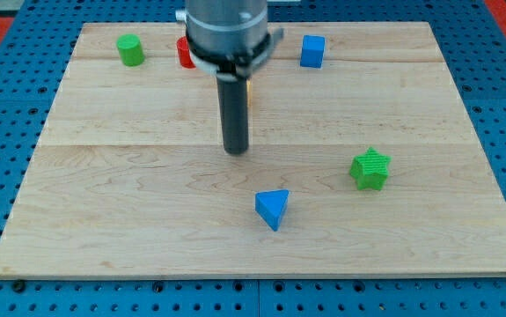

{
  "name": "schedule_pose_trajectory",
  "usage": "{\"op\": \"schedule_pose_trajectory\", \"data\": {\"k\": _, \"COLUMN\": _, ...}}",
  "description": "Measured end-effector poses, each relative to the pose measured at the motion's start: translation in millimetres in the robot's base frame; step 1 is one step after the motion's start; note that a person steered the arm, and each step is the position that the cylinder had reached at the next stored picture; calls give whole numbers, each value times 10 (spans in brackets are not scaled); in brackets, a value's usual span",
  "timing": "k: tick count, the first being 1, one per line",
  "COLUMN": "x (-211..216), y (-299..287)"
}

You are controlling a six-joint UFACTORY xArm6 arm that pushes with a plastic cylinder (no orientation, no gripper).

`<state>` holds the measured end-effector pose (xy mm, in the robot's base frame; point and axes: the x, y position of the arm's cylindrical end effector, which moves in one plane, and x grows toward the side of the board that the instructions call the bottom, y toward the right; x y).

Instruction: Move your arm towards blue cube

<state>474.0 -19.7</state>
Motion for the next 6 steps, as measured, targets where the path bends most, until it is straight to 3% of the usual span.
{"op": "schedule_pose_trajectory", "data": {"k": 3, "x": 651, "y": -41}}
{"op": "schedule_pose_trajectory", "data": {"k": 6, "x": 957, "y": -284}}
